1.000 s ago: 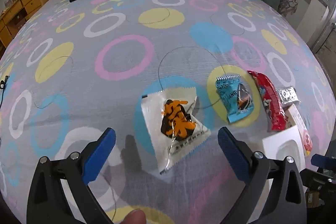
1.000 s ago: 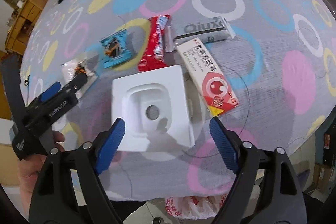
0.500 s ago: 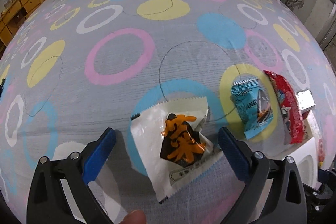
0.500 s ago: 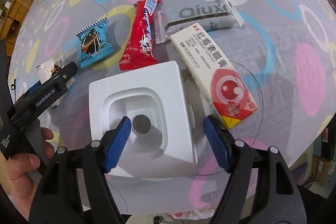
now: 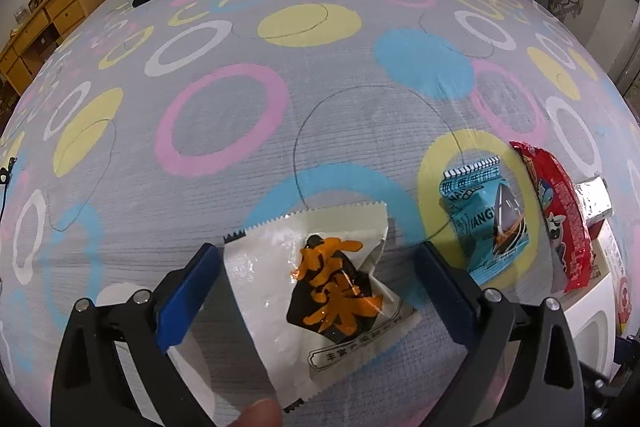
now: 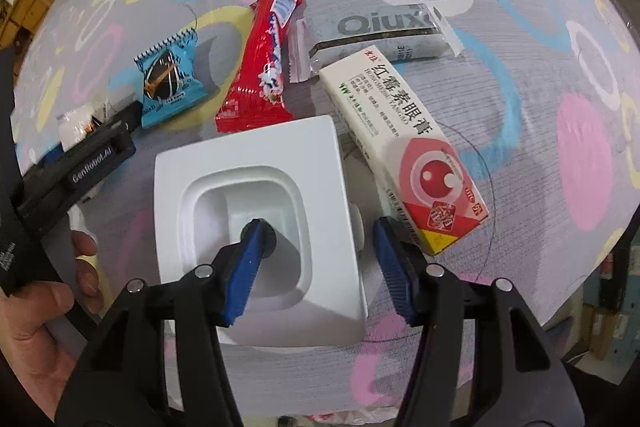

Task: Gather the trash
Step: 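Grasp the white square tray with the right tool while the left tool grasps the white snack wrapper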

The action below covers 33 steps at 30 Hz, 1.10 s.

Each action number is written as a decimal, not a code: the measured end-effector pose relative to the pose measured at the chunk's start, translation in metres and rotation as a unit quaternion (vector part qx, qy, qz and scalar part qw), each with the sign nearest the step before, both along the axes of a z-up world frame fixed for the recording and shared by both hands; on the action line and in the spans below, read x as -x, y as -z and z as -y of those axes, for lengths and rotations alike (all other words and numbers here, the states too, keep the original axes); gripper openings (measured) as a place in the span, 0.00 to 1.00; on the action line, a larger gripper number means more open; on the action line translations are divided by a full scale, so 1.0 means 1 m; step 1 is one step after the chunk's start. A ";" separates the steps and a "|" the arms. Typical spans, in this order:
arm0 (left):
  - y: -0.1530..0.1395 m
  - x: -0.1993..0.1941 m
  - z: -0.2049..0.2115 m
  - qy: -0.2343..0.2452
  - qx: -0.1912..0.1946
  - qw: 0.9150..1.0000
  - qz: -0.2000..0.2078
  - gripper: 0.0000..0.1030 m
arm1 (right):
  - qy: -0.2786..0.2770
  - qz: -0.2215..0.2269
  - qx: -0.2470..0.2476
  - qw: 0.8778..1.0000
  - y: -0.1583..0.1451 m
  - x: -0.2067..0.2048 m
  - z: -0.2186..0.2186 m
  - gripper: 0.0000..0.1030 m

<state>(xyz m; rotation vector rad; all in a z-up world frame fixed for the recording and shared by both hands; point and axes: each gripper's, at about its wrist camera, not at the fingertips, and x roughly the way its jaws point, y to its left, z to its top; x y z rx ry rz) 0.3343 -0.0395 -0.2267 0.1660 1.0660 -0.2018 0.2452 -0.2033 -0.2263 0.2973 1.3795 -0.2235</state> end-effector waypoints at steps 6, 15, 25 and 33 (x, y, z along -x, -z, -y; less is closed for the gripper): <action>-0.007 0.007 0.008 0.014 0.015 1.000 0.008 0.62 | -0.016 0.007 0.028 0.999 -0.001 0.001 -0.021 0.42; -0.013 0.009 -0.005 0.009 0.057 0.998 -0.002 0.26 | -0.018 0.013 0.011 1.000 -0.004 0.007 -0.012 0.35; -0.016 0.016 -0.020 0.008 0.069 0.998 -0.011 0.18 | -0.024 0.021 -0.006 0.999 -0.007 0.012 -0.004 0.31; -0.029 0.027 -0.032 0.003 0.091 0.996 -0.008 0.17 | -0.037 0.029 -0.010 0.999 -0.010 0.018 -0.007 0.29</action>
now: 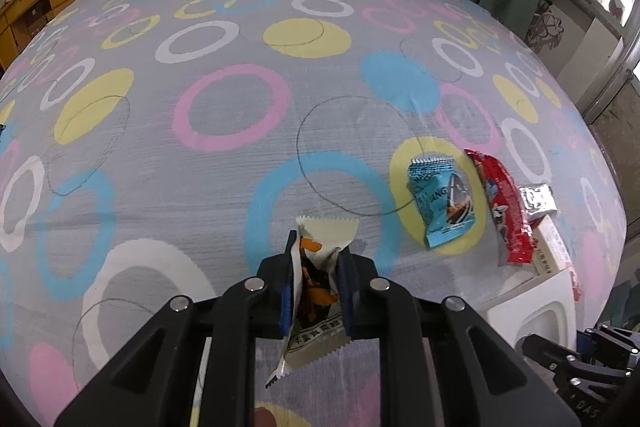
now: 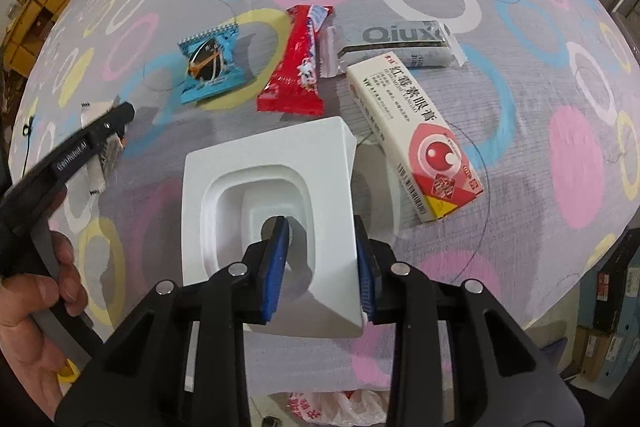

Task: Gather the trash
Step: 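Grasp the white square tray with the right tool while the left tool grasps the white snack wrapper, then lift the tray and wrapper off the bed toward the trash bag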

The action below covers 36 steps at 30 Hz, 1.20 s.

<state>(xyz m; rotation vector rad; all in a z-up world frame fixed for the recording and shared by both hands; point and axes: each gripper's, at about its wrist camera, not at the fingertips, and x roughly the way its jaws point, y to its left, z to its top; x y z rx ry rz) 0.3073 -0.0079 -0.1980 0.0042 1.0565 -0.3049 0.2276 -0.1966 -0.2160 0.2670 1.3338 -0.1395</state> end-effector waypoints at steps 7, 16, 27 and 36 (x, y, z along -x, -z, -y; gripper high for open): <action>-0.013 0.018 -0.002 0.007 0.004 1.000 0.011 0.17 | -0.007 0.007 -0.007 1.000 -0.010 0.010 -0.009 0.28; -0.036 0.043 -0.006 0.014 0.018 1.000 0.022 0.17 | -0.014 0.025 -0.013 1.000 -0.038 0.029 -0.013 0.25; -0.078 0.082 -0.001 0.029 0.025 0.998 0.049 0.17 | -0.024 0.053 -0.015 0.998 -0.077 0.046 -0.007 0.25; -0.132 0.139 0.006 0.055 0.023 0.994 0.094 0.17 | -0.041 0.105 -0.019 0.993 -0.132 0.079 -0.003 0.25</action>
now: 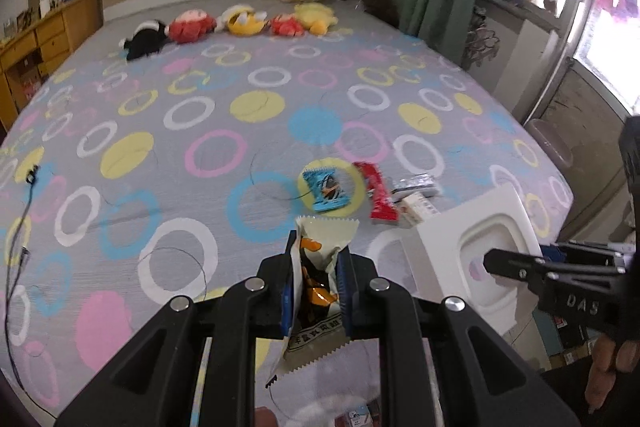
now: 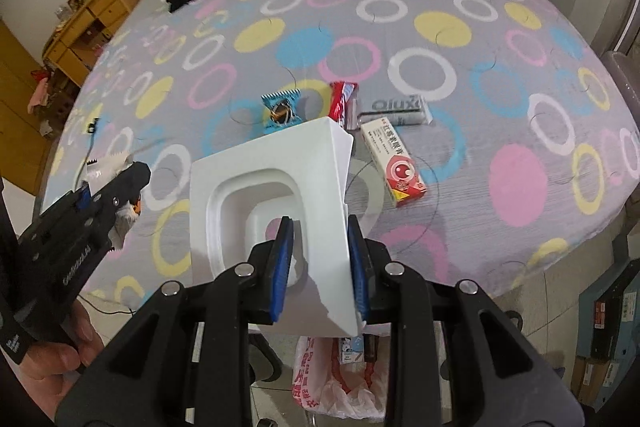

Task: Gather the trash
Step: 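Lift the tray and wrapper off the bed toward the trash bag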

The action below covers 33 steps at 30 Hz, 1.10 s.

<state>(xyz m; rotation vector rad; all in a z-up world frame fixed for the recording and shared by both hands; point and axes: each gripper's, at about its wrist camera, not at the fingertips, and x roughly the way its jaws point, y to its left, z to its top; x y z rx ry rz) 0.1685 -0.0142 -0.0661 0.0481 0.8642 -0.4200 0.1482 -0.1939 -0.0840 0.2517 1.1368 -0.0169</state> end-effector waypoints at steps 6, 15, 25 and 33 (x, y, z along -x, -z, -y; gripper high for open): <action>-0.026 0.044 0.004 0.007 0.004 1.000 0.021 0.17 | -0.016 0.032 -0.001 0.999 -0.032 0.036 0.005 0.25; -0.029 0.122 0.018 0.018 -0.012 0.999 0.030 0.17 | -0.034 0.055 0.004 0.998 -0.044 0.114 0.016 0.25; 0.024 0.197 0.048 0.052 -0.051 0.997 0.013 0.17 | -0.022 0.036 0.000 0.999 0.005 0.183 0.028 0.25; 0.054 0.231 0.058 0.070 -0.062 0.996 -0.003 0.17 | -0.029 0.028 0.012 0.999 0.028 0.214 0.018 0.25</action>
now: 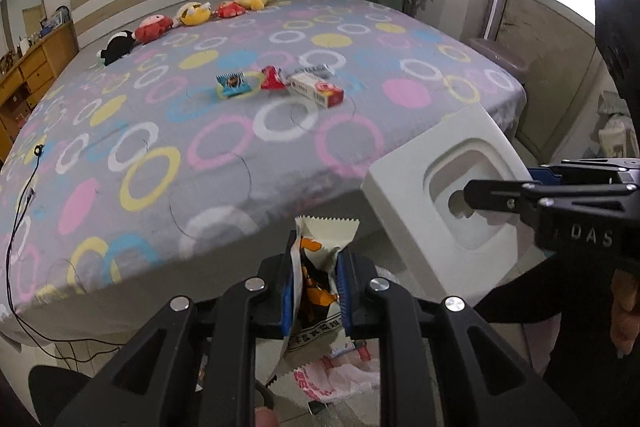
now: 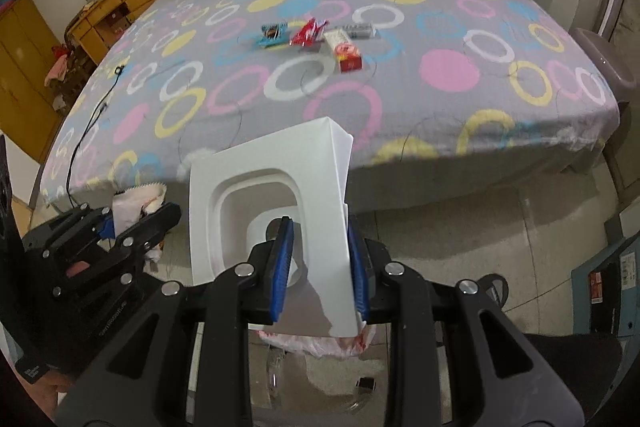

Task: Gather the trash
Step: 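Lift the tray and wrapper off the bed toward the trash bag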

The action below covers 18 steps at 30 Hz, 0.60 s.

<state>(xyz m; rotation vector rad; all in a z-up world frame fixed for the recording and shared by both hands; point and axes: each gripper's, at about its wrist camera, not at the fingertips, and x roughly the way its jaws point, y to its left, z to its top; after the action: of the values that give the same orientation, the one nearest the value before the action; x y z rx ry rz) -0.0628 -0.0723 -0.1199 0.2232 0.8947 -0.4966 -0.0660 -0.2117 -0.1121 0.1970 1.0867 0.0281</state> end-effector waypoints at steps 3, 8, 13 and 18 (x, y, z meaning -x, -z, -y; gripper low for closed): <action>0.012 0.007 0.003 0.006 -0.011 1.000 -0.003 0.17 | -0.002 -0.008 0.007 1.000 0.014 0.010 -0.004 0.25; 0.045 0.011 -0.001 0.006 -0.015 0.999 -0.035 0.17 | 0.002 -0.022 0.010 1.000 0.038 0.021 -0.007 0.25; 0.082 0.013 -0.008 -0.001 -0.014 0.998 -0.067 0.17 | 0.006 -0.038 0.022 0.999 0.065 0.028 -0.008 0.25; 0.116 0.012 -0.008 0.002 -0.010 0.994 -0.108 0.17 | 0.010 -0.066 0.015 0.998 0.101 0.029 -0.004 0.25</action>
<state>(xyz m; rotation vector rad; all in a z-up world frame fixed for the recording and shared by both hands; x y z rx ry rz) -0.0748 -0.0646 -0.2359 0.1923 1.1104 -0.5219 -0.0955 -0.2074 -0.2129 0.1844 1.2158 -0.0208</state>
